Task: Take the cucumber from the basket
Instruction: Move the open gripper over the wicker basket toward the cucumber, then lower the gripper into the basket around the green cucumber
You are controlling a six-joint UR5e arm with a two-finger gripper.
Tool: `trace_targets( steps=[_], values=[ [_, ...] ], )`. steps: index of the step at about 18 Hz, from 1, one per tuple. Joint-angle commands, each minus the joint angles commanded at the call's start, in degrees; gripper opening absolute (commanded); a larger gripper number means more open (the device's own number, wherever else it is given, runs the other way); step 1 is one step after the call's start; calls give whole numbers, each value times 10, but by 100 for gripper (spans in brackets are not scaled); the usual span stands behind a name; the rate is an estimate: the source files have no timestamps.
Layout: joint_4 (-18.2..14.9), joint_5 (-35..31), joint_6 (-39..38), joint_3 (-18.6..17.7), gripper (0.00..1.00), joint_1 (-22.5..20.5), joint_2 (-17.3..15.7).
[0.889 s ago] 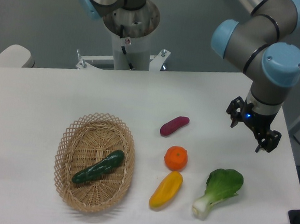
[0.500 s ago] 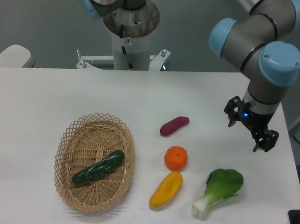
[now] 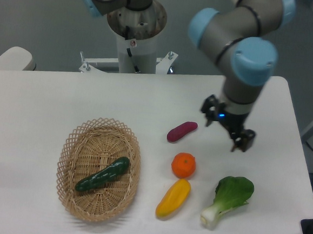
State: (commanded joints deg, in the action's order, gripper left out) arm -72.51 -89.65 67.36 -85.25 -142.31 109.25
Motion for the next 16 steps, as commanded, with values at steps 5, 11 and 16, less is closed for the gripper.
trace_targets(
  steps=[5,11,16],
  values=[
    [4,4,-157,-28,100,60,4],
    [117,-1,-192,-77,100,137,28],
    [133,1,-197,-81,100,170,46]
  ],
)
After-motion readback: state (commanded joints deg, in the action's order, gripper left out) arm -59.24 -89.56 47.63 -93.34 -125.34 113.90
